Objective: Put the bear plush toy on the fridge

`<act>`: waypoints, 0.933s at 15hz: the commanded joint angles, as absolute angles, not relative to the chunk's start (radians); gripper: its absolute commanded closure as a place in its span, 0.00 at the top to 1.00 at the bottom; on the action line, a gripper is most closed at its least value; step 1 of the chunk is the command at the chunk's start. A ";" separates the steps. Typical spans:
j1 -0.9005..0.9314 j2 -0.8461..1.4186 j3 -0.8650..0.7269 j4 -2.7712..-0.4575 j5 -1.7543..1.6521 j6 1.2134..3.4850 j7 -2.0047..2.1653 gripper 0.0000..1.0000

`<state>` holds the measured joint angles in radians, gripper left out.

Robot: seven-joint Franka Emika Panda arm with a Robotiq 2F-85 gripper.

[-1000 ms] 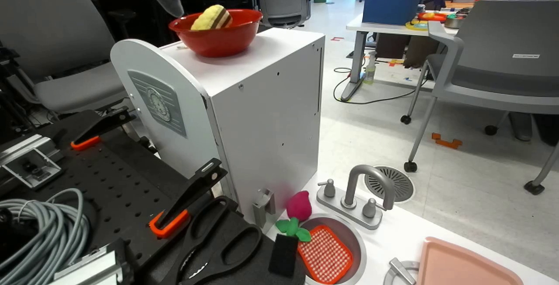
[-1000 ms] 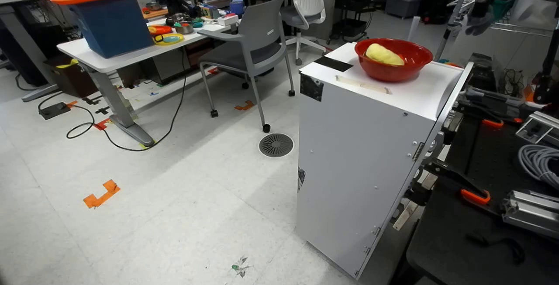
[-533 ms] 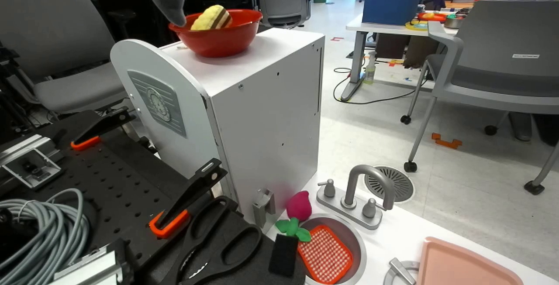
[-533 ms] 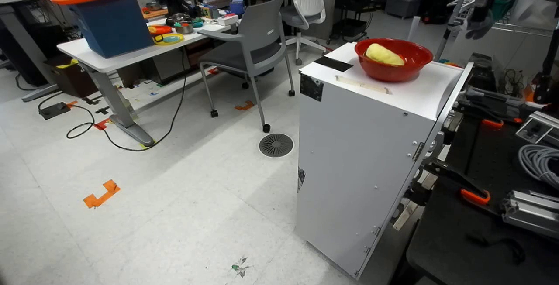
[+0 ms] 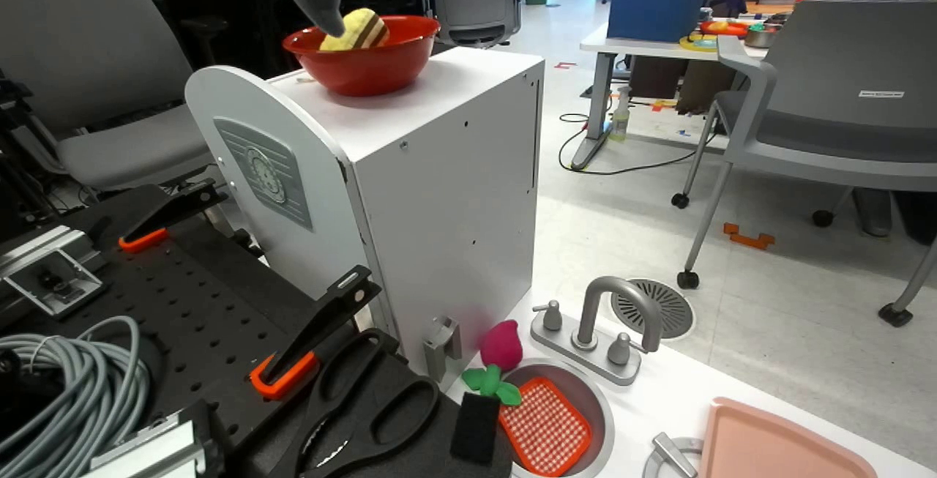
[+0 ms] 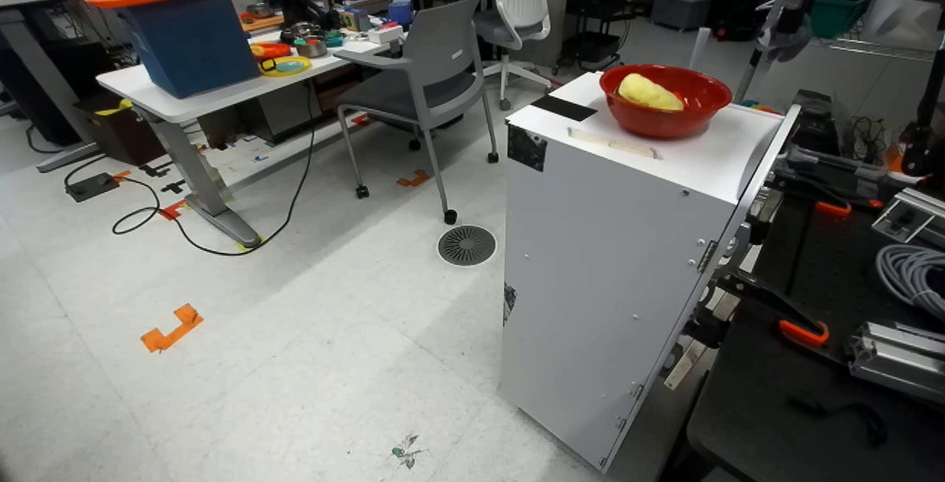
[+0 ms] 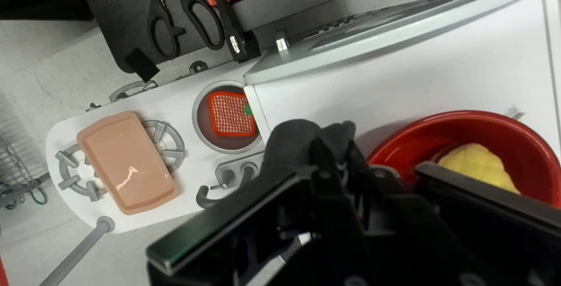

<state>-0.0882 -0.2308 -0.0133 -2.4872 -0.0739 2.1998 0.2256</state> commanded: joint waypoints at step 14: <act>-0.079 -0.234 -0.005 -2.524 -0.078 2.316 0.228 0.99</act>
<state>-0.0864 -0.2236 -0.0051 -2.5038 -0.0756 2.2803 0.2253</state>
